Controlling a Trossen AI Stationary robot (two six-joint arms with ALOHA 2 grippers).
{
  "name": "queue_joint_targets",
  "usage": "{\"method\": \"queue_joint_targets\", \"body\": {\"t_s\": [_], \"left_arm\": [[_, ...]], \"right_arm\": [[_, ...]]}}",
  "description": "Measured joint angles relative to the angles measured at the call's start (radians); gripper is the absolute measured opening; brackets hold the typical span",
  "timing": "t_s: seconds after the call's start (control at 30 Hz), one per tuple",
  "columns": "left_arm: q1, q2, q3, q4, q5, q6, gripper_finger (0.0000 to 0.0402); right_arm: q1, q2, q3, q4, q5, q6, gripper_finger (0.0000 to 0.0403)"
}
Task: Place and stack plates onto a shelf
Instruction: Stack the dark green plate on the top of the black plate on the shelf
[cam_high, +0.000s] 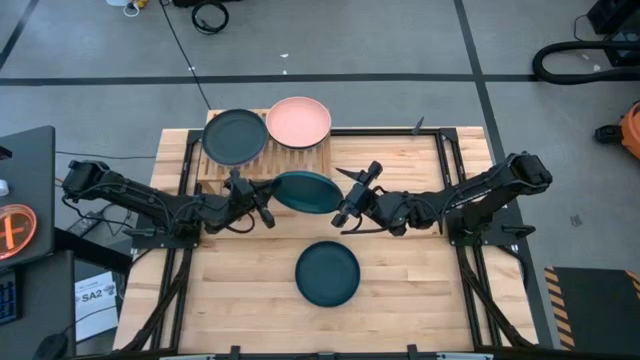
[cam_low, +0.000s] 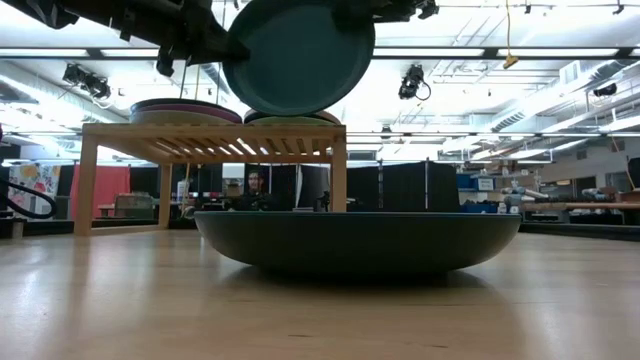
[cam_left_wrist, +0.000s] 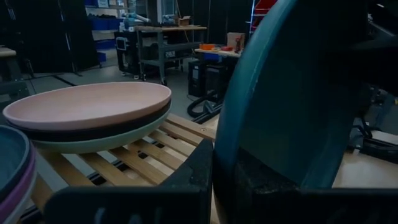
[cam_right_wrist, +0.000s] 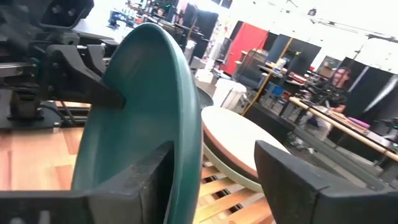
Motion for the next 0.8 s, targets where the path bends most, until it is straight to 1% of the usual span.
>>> {"method": "queue_joint_targets", "body": {"t_s": [0.17,0.33,0.47,0.53,0.63,0.7,0.8], "left_arm": [[0.0,0.0,0.0,0.0,-0.003,0.0,0.0028],[0.0,0.0,0.0,-0.001,-0.004,-0.001,0.0027],[0.0,0.0,0.0,-0.015,-0.005,-0.001,0.0027],[0.0,0.0,0.0,-0.021,-0.006,-0.008,0.0027],[0.0,0.0,0.0,-0.023,0.008,-0.026,0.0027],[0.001,0.0,0.0,-0.023,0.024,-0.027,0.0027],[0.001,0.0,0.0,-0.023,0.046,-0.046,0.0027]], "right_arm": [[0.026,0.0,0.0,0.0,0.043,-0.003,0.024],[0.071,-0.014,-0.001,-0.013,0.058,-0.11,0.024],[0.109,-0.062,-0.001,-0.044,0.115,-0.134,0.024],[0.127,-0.101,-0.001,-0.089,0.153,-0.135,0.024],[0.155,-0.175,-0.001,-0.192,0.176,-0.124,0.024],[0.174,-0.234,-0.001,-0.286,0.171,-0.09,0.024],[0.197,-0.327,-0.001,-0.447,0.106,0.017,0.024]]}}
